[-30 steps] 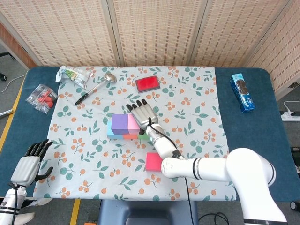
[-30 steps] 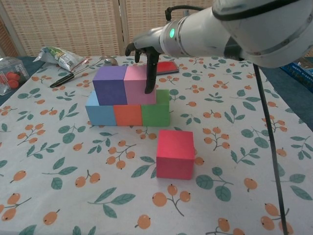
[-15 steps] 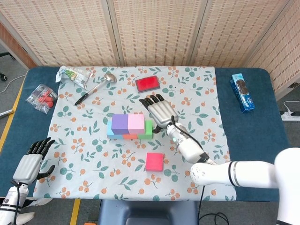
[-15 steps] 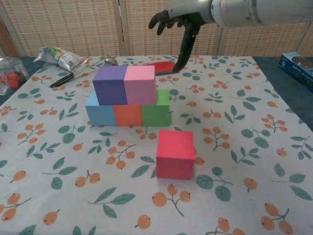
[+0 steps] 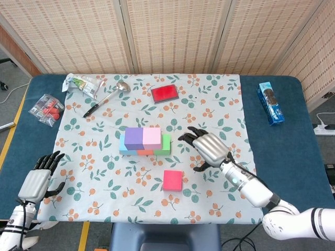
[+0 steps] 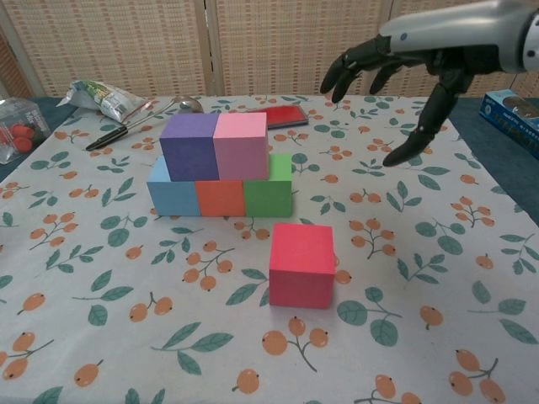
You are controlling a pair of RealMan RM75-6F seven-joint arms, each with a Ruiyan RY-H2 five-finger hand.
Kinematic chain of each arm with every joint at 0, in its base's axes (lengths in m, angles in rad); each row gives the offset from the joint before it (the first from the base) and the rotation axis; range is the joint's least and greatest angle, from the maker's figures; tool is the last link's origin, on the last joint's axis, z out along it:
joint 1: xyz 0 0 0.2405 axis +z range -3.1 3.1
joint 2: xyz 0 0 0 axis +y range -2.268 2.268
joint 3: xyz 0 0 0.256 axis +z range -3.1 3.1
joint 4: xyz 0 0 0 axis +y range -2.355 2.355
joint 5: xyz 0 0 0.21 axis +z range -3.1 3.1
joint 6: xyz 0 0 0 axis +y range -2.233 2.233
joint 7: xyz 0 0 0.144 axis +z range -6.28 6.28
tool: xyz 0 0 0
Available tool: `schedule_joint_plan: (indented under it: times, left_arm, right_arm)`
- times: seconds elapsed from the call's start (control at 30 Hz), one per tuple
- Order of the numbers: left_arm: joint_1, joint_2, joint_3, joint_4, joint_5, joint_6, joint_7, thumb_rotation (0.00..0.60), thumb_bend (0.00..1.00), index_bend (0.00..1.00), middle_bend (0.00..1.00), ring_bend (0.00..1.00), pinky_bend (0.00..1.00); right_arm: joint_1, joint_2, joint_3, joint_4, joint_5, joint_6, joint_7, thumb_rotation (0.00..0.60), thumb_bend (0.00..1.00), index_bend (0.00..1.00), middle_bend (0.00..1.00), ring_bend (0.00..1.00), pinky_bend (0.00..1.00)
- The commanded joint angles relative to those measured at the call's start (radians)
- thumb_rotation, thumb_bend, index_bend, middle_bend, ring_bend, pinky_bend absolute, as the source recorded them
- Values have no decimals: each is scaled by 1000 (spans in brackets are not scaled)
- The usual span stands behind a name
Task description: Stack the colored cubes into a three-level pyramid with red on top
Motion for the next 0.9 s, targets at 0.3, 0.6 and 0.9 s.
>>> schedule_joint_plan:
  times: [0.3,0.6,0.9]
  left_arm:
    - [5,0,8,-9,-1,4,1,600,359,0,0,0,55]
    - [14,-4,16,22,3,6,-36,600,360,0,0,0,55]
    - [22,-13,24,65,15,8,-85,600,360,0,0,0,56]
  right_arm:
    - [-44,-176,-62,116,-82,-87,5,600,0,155,186,0,160]
    - [-25,-343,-48,190,17,-60,-118,600,0,110,186,0,129]
    - [-24,-438,-36,244,52,-20,-171,600,0,116,186,0,112]
